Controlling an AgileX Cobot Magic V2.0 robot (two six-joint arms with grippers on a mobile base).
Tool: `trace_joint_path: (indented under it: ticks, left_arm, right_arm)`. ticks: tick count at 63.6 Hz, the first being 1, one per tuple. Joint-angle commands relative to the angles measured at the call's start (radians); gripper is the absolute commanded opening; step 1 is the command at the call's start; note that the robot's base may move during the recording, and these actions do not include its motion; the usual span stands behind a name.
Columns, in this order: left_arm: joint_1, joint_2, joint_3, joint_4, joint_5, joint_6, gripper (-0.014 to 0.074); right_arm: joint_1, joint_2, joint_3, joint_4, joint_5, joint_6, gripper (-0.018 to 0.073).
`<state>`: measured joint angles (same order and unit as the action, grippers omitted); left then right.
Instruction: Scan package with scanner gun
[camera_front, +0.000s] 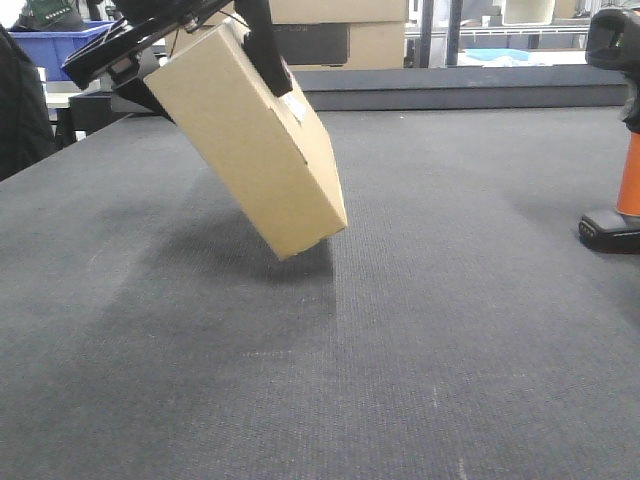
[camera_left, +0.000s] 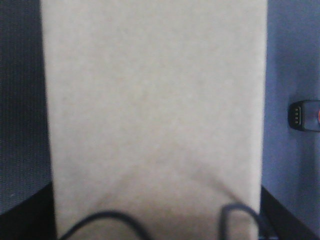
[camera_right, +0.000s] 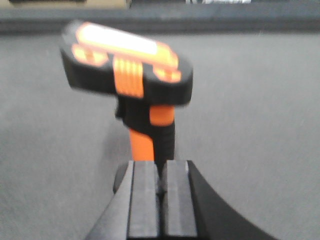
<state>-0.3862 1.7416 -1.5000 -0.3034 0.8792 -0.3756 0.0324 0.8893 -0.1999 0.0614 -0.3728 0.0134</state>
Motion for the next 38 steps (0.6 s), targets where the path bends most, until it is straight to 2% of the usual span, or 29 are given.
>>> trace_joint_path:
  ticks: [1, 5, 10, 15, 25, 31, 38]
  left_arm:
    - [-0.007, -0.010, -0.001, -0.012, -0.030, -0.003, -0.0111]
    - [-0.007, -0.010, -0.001, -0.012, -0.031, -0.003, -0.0111]
    - [-0.007, -0.010, -0.001, -0.012, -0.031, -0.003, -0.0111]
    - [-0.007, -0.010, -0.001, -0.012, -0.031, -0.003, -0.0111]
    - [-0.007, -0.010, -0.001, -0.012, -0.031, -0.003, -0.0111]
    - [-0.007, -0.010, -0.001, -0.012, -0.031, -0.003, -0.0111]
    - [-0.007, -0.010, -0.001, -0.017, -0.031, -0.003, -0.0111]
  right_arm:
    - [0.001, 0.071, -0.005, 0.002, -0.072, 0.015, 0.0055]
    - [0.001, 0.113, -0.005, 0.002, -0.109, 0.077, 0.0234]
    - [0.001, 0.165, -0.005, 0.002, -0.180, 0.216, 0.0438]
    - [0.001, 0.219, -0.005, 0.002, -0.243, 0.259, 0.0575]
    - [0.001, 0.351, -0.013, -0.042, -0.401, 0.259, 0.0570]
    - [0.001, 0.422, -0.032, -0.094, -0.442, 0.259, 0.0570]
    - [0.001, 0.492, -0.069, -0.094, -0.488, 0.259, 0.0570]
